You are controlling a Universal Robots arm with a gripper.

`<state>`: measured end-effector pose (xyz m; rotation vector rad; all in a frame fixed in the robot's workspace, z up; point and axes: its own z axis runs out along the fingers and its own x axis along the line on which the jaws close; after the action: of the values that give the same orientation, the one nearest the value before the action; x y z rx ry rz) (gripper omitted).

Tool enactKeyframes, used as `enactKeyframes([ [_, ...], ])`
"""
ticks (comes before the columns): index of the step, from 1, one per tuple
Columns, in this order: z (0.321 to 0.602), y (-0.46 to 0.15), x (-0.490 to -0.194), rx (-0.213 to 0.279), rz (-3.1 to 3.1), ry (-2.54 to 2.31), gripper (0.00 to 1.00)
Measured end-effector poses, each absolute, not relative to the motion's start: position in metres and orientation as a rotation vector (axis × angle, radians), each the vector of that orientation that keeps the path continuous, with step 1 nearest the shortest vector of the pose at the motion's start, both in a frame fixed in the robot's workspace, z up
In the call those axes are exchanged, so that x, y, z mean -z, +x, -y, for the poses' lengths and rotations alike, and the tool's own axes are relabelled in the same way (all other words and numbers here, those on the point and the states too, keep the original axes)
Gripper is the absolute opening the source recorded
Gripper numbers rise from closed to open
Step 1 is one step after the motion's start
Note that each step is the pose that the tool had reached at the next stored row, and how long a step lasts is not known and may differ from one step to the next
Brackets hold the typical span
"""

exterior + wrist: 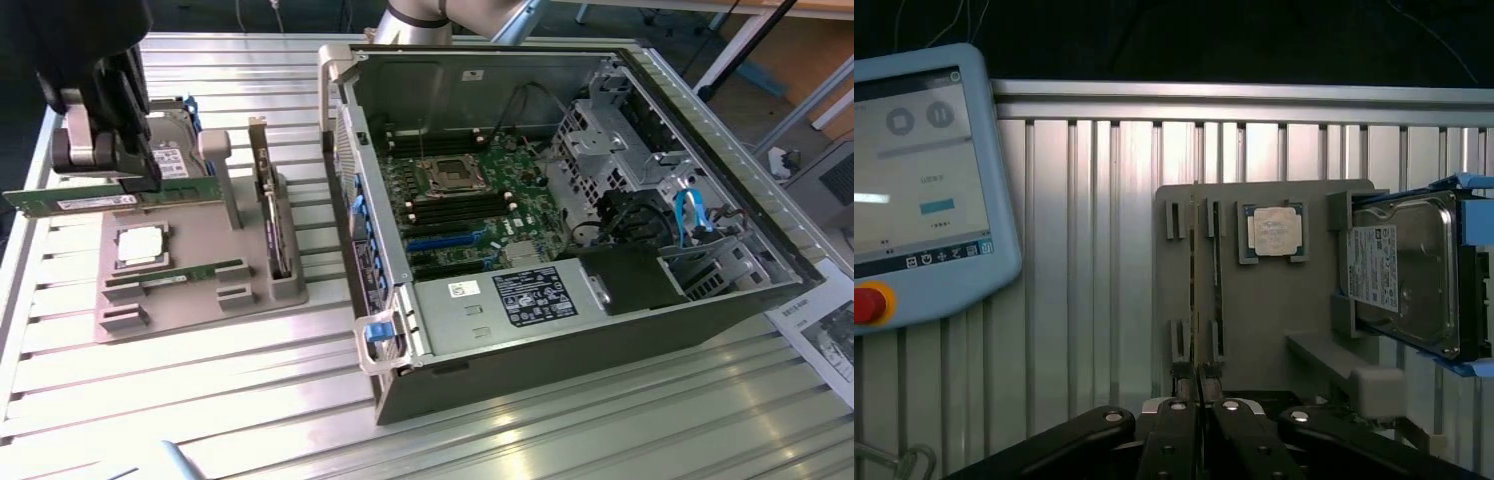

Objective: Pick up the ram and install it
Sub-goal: 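Pick up the ram and move it above insertion slot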

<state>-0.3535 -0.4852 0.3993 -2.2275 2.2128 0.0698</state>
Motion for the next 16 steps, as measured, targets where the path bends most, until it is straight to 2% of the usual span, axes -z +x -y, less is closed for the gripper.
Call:
enactKeyframes([
  [6,0.485,-0.353,-0.411,-0.070,-2.214,-2.226,0.12],
  [16,0.485,-0.353,-0.412,-0.070,-2.214,-2.226,0.12],
])
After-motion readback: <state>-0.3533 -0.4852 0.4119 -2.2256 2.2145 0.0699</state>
